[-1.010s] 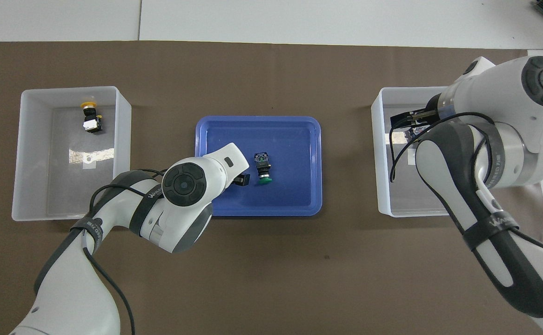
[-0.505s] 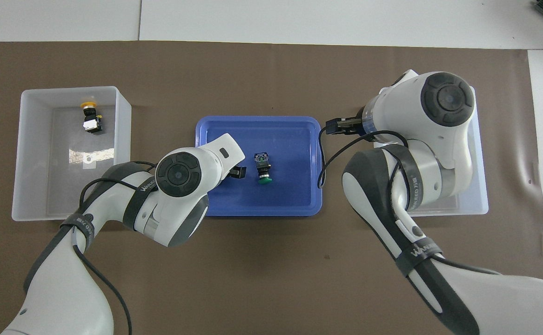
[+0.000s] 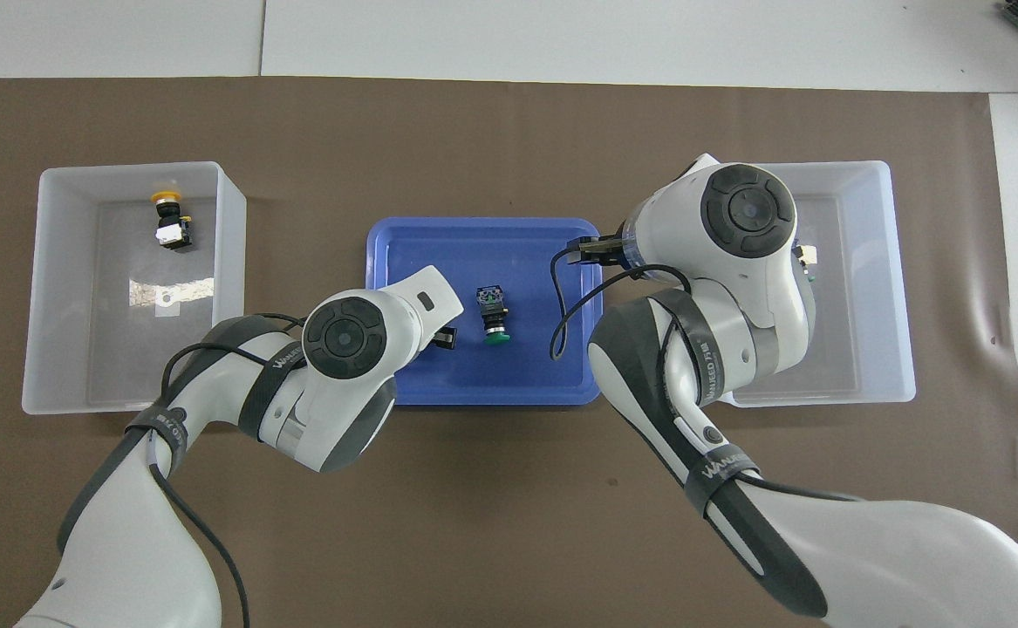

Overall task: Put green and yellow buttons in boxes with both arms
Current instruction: 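Carry the yellow button to the box while the right gripper grasps the green button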

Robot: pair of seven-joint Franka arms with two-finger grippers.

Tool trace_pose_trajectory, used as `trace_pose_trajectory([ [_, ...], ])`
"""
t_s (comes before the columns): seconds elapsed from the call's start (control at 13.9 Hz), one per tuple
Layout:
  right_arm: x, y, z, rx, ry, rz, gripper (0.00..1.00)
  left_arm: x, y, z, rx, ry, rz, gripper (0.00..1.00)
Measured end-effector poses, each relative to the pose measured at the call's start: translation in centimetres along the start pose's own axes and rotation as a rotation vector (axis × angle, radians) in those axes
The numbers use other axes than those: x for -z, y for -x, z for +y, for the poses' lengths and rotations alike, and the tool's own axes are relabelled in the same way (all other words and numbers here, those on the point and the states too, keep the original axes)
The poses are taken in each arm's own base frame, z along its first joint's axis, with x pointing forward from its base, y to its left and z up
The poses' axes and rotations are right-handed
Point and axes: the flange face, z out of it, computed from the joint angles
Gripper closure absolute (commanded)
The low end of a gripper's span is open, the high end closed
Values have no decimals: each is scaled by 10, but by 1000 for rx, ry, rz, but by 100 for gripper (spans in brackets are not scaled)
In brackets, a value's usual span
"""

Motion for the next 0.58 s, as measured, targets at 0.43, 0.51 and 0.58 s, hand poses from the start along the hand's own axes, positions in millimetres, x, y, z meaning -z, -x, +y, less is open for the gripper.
trace_pose_trajectory([
  [0.43,-39,29,-63,-13,-33,30,0,66,-24,-48,93,-6,45,100],
  [0.51,-51,34,-75,-9,-41,47,0,86,-30,-67,109,-8,60,100],
  [0.58,-63,39,-86,-4,-50,67,0,102,-34,-86,121,-11,73,100],
])
